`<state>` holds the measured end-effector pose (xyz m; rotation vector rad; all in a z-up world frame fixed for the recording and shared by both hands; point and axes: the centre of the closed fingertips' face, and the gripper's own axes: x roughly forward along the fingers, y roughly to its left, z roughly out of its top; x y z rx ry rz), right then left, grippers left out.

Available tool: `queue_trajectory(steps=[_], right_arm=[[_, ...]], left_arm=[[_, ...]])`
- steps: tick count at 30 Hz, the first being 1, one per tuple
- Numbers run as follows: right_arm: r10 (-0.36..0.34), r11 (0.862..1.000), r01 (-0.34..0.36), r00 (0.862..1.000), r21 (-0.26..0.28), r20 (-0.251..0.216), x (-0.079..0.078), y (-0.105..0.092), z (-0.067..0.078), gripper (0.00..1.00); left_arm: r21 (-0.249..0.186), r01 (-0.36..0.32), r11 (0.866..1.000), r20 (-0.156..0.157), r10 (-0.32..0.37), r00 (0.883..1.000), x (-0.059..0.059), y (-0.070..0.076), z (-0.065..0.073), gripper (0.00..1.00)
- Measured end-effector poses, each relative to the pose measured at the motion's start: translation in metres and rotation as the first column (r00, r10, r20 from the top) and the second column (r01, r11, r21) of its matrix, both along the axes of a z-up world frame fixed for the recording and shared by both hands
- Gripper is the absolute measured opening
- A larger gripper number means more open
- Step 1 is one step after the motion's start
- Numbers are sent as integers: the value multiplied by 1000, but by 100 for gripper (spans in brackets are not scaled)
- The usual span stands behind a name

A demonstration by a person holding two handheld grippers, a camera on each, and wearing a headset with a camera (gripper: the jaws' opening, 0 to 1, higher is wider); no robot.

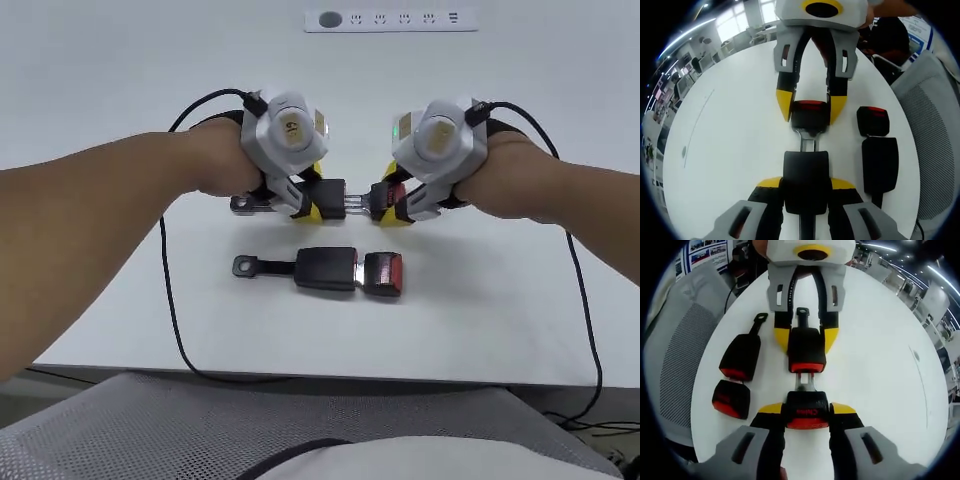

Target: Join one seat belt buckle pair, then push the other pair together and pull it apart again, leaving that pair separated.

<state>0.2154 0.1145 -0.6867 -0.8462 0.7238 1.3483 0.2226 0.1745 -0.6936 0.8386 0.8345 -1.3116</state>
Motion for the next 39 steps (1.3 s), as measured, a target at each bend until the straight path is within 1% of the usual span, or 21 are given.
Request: queue_trajectory(steps=[2, 4, 5, 6, 8, 9, 14, 15, 21, 23, 25, 29, 37, 38, 39], right_arm=[[-2, 1000, 2, 1000, 2, 2, -1, 2, -1, 33], [-14, 1000, 14, 1000, 22, -14, 1, 4, -1, 32], [-11, 1000, 11, 1000, 20, -13, 1, 4, -2, 32], [-17, 999, 17, 1000, 27, -20, 3, 4, -1, 32], [-16, 999, 17, 1000, 35, -21, 3, 4, -2, 32], [-22, 999, 23, 999, 41, -26, 3, 5, -2, 32], [-19, 999, 20, 999, 44, -25, 4, 7, -2, 31], [-17, 999, 18, 999, 41, -28, 5, 7, -2, 31], [-9, 999, 10, 1000, 33, -27, 6, 11, -5, 31], [-15, 999, 16, 999, 48, -30, 5, 19, -4, 31], [-16, 999, 17, 1000, 43, -22, 5, 24, -3, 31], [-23, 999, 24, 999, 47, -25, 6, 22, -2, 31], [-17, 999, 18, 1000, 39, -19, 11, 20, -4, 31], [-19, 999, 20, 1000, 38, -18, 5, 22, -2, 31], [-20, 999, 21, 1000, 38, -19, 5, 22, -2, 31]], left_arm=[[0, 5, 1000, 0, -5, 1000, -1, 0, 0, 34], [-1, 6, 1000, -2, -6, 1000, 0, 0, -1, 34], [1, 8, 1000, -2, -8, 1000, 0, 0, -1, 34], [8, 14, 1000, -1, -14, 1000, 0, 0, -1, 34], [11, 16, 1000, -3, -16, 1000, 0, 0, -2, 34], [11, 20, 1000, -5, -20, 1000, -2, -1, -1, 34], [-2, 31, 1000, -12, -31, 999, -3, -2, 0, 33], [-4, 30, 1000, -13, -30, 999, -1, -1, -1, 33], [-9, 38, 999, -12, -38, 999, -1, -2, 0, 33], [-10, 36, 999, -14, -37, 999, -1, -2, 1, 33], [-10, 34, 999, -14, -34, 999, 0, -1, 1, 33], [-15, 25, 1000, -17, -25, 1000, 0, -1, 1, 33], [-8, 19, 1000, -18, -19, 1000, 1, -1, 1, 33], [-11, 17, 1000, -17, -17, 1000, 1, -1, 1, 33], [-12, 16, 1000, -15, -16, 1000, 1, -1, 2, 33]])
